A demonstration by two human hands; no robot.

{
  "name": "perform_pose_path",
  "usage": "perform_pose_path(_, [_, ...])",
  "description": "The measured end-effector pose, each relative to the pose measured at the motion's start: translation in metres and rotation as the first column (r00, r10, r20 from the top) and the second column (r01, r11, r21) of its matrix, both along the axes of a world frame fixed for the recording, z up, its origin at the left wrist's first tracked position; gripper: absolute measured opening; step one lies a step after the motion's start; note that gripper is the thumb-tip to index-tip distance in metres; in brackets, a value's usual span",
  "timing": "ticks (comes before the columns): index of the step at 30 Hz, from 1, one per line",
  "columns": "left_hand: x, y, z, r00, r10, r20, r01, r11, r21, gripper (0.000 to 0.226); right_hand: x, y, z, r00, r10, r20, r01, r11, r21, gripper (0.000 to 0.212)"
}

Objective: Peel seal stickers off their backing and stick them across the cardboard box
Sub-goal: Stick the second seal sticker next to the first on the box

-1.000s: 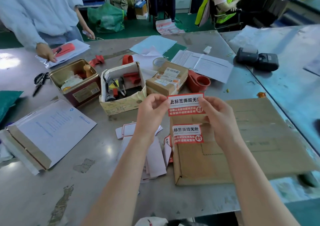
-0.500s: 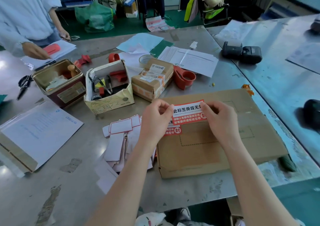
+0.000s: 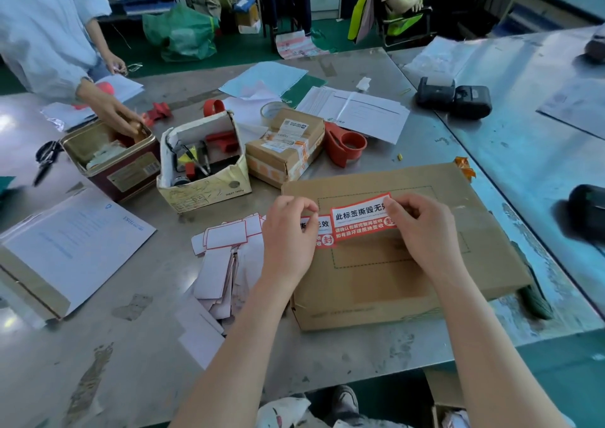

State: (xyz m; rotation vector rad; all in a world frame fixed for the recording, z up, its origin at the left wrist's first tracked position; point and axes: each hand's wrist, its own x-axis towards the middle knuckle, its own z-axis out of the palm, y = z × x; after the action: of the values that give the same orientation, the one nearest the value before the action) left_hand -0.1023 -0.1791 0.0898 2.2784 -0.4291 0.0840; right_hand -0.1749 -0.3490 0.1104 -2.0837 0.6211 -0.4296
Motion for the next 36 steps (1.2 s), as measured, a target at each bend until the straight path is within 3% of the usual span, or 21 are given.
perform_pose_path(15, [-0.01,0.003,-0.013,0.989,-0.042,0.142,0.037,0.998,0.042,0.008,-0.002,0.001,-0.006,0.998,0.052,-0.044,-0.052,0.999,-0.004,0.017])
perform_pose_path(36, [-0.01,0.006,-0.017,0.986,-0.063,0.152,0.052,0.996,0.076,0.011,-0.001,0.0,-0.012,0.999,0.031,-0.032,-0.032,0.999,-0.019,0.018])
